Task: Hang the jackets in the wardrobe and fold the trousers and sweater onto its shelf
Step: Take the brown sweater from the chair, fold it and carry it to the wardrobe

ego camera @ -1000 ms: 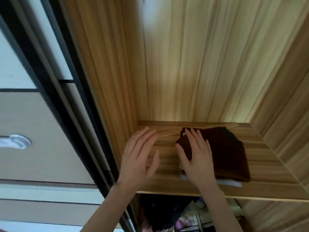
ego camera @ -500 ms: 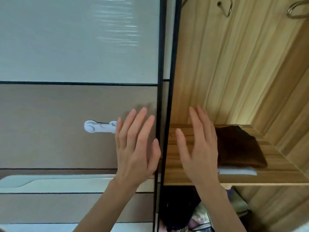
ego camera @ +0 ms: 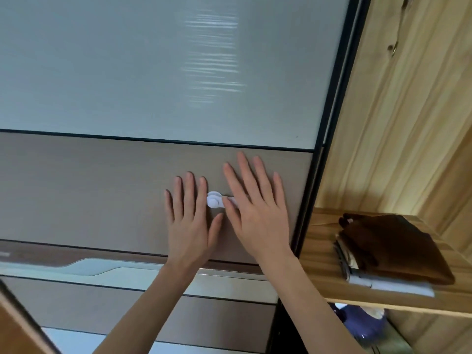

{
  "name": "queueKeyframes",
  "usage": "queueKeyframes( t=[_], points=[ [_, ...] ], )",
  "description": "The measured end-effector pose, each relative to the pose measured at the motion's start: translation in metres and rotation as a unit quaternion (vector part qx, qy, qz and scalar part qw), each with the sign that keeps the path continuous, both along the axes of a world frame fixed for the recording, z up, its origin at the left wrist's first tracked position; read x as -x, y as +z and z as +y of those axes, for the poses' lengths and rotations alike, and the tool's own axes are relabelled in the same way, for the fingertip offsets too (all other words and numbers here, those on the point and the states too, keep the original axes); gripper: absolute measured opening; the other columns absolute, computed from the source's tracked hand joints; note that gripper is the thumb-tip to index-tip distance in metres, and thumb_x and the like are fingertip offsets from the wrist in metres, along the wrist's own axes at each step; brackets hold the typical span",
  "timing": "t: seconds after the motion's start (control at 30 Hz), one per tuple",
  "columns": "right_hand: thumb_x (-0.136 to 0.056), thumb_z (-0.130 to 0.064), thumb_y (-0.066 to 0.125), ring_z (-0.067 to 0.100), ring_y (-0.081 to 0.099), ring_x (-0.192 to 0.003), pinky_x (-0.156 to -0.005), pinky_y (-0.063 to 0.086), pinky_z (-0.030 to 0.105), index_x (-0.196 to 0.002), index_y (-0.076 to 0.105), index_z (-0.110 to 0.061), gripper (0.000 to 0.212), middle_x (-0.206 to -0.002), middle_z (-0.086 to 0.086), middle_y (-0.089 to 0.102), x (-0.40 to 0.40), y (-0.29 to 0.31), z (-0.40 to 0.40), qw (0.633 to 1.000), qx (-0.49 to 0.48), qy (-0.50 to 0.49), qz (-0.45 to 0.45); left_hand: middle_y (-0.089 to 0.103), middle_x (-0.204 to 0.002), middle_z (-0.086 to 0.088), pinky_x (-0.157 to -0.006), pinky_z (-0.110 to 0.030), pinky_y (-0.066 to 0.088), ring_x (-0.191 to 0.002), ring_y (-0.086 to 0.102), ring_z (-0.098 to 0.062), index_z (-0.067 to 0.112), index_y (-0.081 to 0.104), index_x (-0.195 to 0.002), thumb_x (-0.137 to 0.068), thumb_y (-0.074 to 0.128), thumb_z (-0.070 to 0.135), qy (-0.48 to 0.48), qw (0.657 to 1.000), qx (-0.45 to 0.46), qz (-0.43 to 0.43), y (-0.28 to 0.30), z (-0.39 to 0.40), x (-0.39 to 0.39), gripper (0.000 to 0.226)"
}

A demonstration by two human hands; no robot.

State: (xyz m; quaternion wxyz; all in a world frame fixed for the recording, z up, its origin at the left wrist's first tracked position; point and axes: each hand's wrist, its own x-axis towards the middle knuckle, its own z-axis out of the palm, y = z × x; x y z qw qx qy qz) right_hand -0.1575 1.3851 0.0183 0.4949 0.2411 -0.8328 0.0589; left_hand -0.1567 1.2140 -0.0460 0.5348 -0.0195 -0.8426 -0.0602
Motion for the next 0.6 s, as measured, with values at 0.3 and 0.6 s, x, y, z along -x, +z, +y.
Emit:
queueKeyframes(
  t=[0.3,0.6],
  points=[
    [-0.108,-0.057,0.04,0.023,0.007,-0.162,-0.13,0.003,0.047,-0.167,0.019,-0.032,0.067,-0.176,-0.002,0.006,0.016,-0.014,0.017,0.999,0.023,-0.011,0.028,-0.004,-0.175,-0.007,-0.129,-0.054,-0.001,-0.162,-0.001,-0.033,0.014,0.001,-0.167,-0.108,0.028,0.061,-0.016,1.0,0.009,-0.008,-0.003,0.012,0.002,0.081],
    [-0.109,-0.054,0.04,0.027,0.006,-0.162,-0.129,0.008,0.054,-0.167,0.017,-0.03,0.067,-0.176,0.002,0.008,0.009,-0.018,0.06,0.998,0.042,-0.037,0.005,-0.002,-0.175,-0.009,-0.129,-0.054,-0.002,-0.161,0.0,-0.036,0.012,0.003,-0.167,-0.107,0.036,0.058,-0.051,0.998,0.009,-0.022,-0.002,0.065,0.0,0.083]
  ],
)
